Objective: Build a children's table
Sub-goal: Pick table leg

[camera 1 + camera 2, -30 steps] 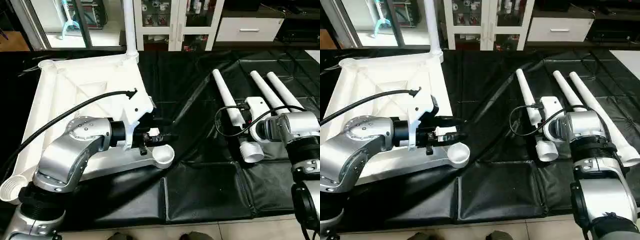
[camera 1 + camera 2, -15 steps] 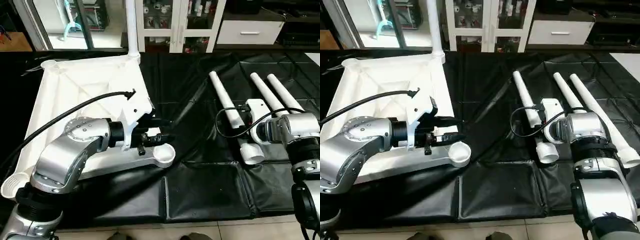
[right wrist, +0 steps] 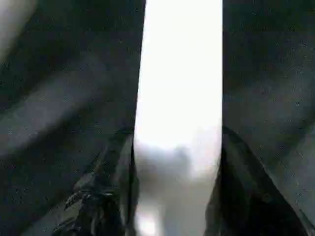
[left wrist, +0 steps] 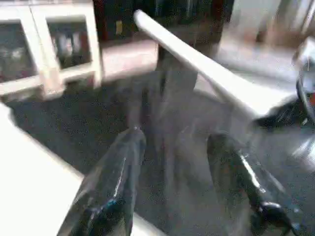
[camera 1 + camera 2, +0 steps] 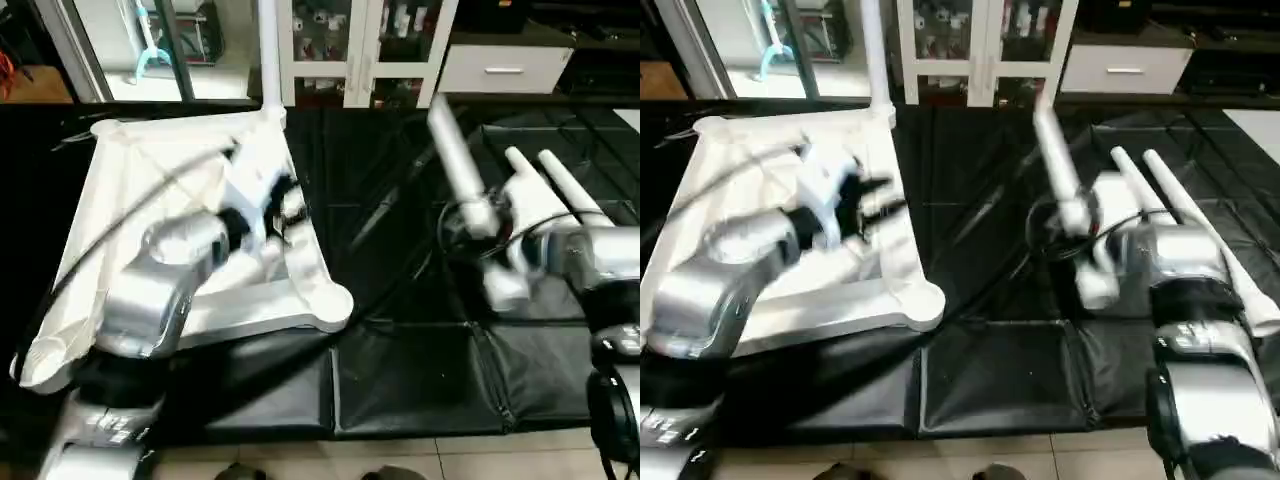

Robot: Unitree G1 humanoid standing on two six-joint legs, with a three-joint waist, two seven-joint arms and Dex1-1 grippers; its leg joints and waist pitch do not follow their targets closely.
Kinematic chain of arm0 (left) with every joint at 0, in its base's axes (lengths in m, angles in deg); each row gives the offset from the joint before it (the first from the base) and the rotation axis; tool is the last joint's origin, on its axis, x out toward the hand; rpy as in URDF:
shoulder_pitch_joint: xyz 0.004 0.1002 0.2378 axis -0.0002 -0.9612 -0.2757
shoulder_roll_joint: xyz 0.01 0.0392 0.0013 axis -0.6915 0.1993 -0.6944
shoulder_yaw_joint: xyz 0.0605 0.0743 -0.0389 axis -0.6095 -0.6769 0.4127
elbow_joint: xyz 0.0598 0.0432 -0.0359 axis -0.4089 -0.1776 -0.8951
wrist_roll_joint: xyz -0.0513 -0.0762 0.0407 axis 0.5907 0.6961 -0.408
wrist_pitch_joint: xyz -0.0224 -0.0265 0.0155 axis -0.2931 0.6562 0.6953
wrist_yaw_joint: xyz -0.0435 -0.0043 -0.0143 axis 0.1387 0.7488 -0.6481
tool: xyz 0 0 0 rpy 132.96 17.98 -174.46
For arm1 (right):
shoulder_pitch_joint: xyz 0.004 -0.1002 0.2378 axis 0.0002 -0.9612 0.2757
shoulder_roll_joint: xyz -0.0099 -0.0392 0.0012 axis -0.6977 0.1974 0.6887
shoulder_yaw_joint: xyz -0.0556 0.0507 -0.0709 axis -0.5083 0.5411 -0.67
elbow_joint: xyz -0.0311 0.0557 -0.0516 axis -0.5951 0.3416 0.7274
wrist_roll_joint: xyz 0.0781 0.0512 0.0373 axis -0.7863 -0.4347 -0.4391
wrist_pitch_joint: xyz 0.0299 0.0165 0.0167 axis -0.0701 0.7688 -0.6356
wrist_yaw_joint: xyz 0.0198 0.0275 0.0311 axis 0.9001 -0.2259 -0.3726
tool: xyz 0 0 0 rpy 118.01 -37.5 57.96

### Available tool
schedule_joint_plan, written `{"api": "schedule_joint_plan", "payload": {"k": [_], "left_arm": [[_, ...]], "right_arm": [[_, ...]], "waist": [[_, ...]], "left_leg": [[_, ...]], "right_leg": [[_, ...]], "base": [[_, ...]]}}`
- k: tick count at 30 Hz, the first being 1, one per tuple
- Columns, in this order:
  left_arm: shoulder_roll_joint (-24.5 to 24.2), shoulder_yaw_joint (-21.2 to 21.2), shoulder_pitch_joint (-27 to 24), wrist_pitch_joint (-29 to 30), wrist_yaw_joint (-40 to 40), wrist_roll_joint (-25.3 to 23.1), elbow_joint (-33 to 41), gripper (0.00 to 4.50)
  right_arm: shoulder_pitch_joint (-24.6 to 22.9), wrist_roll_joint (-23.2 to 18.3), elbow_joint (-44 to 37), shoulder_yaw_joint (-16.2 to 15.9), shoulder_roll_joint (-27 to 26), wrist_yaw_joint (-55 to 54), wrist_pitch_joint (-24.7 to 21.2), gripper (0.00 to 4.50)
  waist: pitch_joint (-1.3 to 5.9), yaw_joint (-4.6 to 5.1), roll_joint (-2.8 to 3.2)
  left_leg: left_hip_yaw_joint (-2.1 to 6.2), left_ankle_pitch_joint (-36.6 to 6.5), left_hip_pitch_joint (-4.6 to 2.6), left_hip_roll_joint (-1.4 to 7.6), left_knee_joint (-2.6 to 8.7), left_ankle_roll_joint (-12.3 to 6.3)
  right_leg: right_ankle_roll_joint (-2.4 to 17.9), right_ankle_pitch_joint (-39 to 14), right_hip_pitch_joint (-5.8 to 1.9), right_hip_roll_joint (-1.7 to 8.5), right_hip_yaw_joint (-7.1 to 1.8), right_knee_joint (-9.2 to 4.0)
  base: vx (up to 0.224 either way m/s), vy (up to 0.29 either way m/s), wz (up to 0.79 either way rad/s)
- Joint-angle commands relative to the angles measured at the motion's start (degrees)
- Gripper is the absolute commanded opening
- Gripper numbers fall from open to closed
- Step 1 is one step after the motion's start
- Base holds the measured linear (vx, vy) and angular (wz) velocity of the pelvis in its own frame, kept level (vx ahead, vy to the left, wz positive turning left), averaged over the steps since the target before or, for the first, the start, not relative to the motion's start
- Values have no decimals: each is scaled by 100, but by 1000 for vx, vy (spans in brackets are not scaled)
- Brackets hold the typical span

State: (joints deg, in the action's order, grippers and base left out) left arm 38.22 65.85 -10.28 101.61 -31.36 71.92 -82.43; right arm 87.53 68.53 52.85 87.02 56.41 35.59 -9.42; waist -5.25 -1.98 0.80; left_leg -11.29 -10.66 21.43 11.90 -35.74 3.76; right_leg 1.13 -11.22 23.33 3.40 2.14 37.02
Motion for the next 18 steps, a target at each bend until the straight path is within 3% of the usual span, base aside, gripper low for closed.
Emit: {"api": "schedule_joint_plan", "payload": {"k": [1, 5, 7, 11, 16, 18], "left_arm": [[181, 266, 151, 295, 7, 600, 201, 270], [521, 387, 292, 572, -143, 1333, 358, 305], [590, 281, 275, 509, -253, 1567, 409, 314], [676, 432, 343, 694, -193, 1707, 440, 349], [715, 733, 441, 851, -65, 2201, 472, 391], [669, 719, 467, 711, 42, 2122, 375, 413]], "right_arm": [[-49, -132, -862, -177, 6, 521, 752, 187], [-329, -232, -1873, -629, -71, 1151, 1398, 187], [-541, -276, -2355, -862, -128, 1413, 1727, 187], [-741, -290, -2592, -913, -199, 1511, 2008, 187], [-851, -274, -2689, -968, -201, 1624, 2191, 187], [-906, -271, -2738, -972, -202, 1659, 2248, 187]], "waist": [[509, -15, -113], [498, -1, -82], [493, 5, -104], [484, 9, -93], [484, 31, -99], [489, 34, -100]], "left_leg": [[39, -754, -43, 60, 328, -187], [35, -850, -55, 62, 324, -302], [49, -905, -44, 71, 341, -320], [49, -1023, -79, 69, 350, -239], [59, -990, -43, 44, 348, -201], [67, -945, -33, 49, 351, -238]], "right_leg": [[1271, -843, -313, 315, -221, -490], [1238, -1108, -287, 299, -216, -527], [1175, -1193, -283, 292, -215, -543], [1088, -1438, -251, 279, -215, -573], [1003, -1450, -274, 273, -212, -566], [994, -1350, -281, 268, -214, -563]], "base": [[0, 0, 0], [0, 0, 0], [0, 0, 0], [0, 0, 0], [0, 0, 0], [0, 0, 0]]}}
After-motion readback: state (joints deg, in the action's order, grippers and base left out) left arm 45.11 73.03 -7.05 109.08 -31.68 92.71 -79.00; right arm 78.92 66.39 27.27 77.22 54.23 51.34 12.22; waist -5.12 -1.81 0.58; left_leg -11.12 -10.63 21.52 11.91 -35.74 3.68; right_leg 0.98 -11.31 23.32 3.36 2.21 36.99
